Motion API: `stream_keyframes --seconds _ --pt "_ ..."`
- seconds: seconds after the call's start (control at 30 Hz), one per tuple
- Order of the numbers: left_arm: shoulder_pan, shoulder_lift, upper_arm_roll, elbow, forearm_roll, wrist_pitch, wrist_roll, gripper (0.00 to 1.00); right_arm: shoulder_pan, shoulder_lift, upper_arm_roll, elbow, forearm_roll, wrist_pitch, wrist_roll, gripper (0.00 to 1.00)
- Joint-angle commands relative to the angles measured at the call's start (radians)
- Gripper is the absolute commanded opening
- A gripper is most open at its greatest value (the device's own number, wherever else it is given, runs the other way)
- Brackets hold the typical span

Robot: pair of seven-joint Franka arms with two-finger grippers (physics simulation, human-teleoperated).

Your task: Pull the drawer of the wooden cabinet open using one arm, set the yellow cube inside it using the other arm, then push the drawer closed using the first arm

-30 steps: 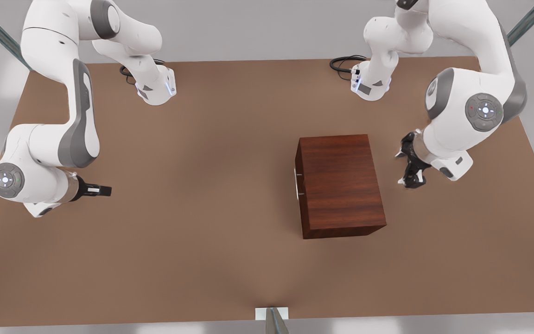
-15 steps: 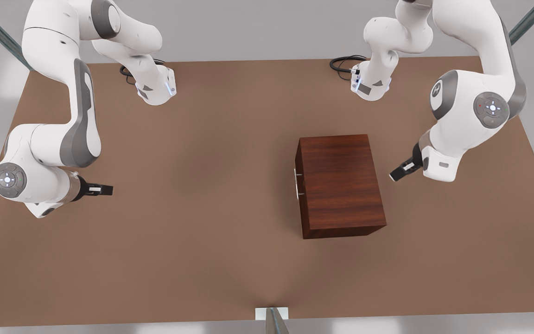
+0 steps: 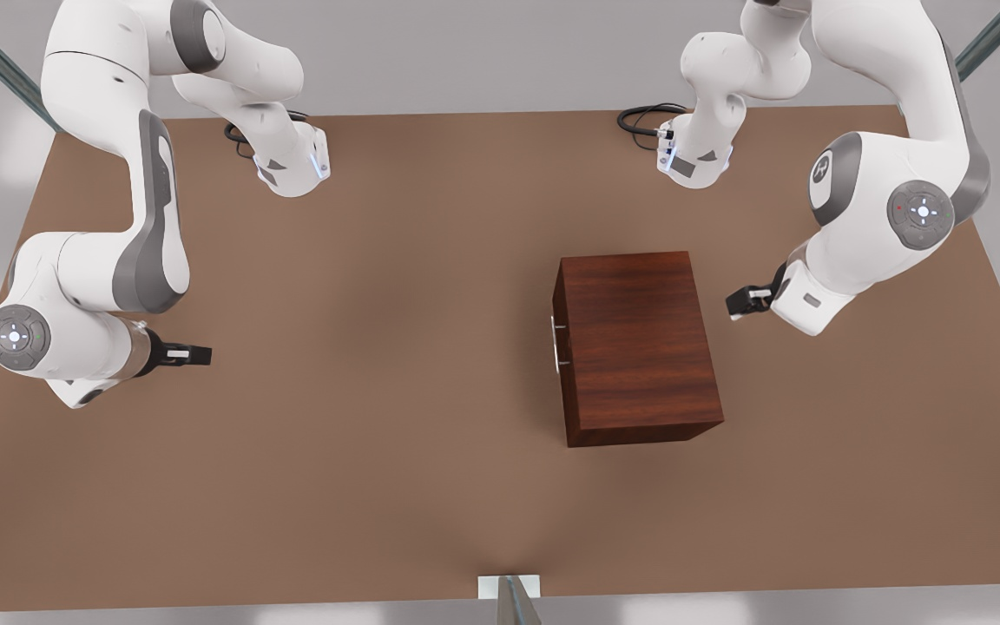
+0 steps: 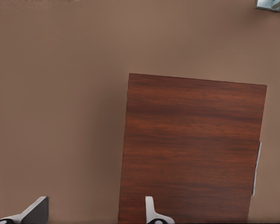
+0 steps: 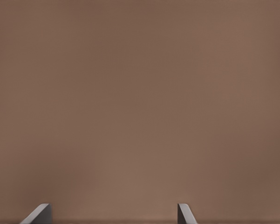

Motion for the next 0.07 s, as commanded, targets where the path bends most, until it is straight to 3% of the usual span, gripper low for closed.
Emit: stream_keyframes --seconds 0.0,0.03 --pt "0.002 -0.001 0.000 0.001 0.000 -0.012 0.299 1.00 0.001 -0.001 0.000 0.000 0.001 -0.002 -0.006 1.00" --pt "0.002 0.000 0.000 0.001 0.000 -0.012 0.296 1.00 -0.001 -0.001 0.000 0.000 0.001 0.000 -0.006 1.00"
